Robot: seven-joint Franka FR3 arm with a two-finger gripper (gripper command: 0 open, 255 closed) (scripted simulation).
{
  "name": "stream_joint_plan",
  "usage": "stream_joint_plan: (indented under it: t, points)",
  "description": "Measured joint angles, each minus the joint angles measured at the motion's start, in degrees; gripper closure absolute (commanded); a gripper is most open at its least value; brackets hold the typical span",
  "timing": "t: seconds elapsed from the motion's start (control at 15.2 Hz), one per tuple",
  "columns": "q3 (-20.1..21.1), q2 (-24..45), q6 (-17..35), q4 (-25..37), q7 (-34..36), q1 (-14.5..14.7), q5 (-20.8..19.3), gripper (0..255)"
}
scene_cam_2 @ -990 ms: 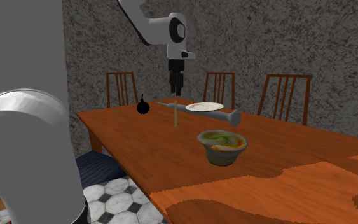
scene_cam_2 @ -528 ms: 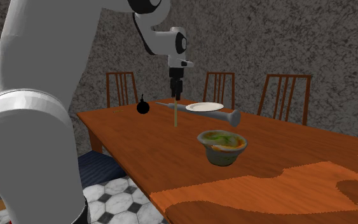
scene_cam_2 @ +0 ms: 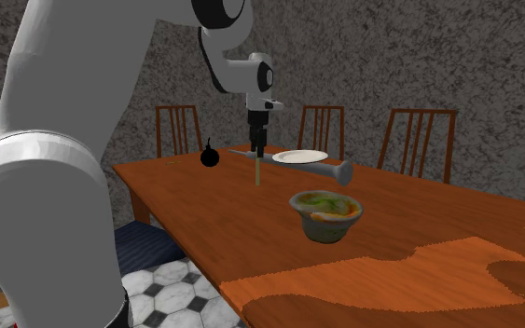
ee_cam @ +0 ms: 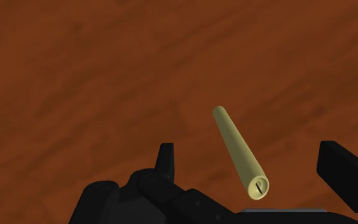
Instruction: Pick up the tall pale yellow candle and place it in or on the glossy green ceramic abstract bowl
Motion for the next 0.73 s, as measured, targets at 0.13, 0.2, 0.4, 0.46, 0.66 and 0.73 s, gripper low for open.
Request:
stream_joint_plan:
  t: [0.13,0.2,0.4,0.46,0.66,0.73]
  points:
    - [0.0,0.1,0.2,-0.1,0.0,0.0,-0.1,0]
    - [0.0,0.1,0.2,-0.1,0.0,0.0,-0.1,0]
    - [0.0,0.1,0.2,-0.1,0.0,0.0,-0.1,255]
    - [0.0,0.1,0.2,-0.1,0.0,0.0,-0.1,255]
    - [-0.1,0.1,0.2,-0.1,0.0,0.0,-0.1,255]
    - [-0.1,0.1,0.2,-0.1,0.0,0.0,-0.1,255]
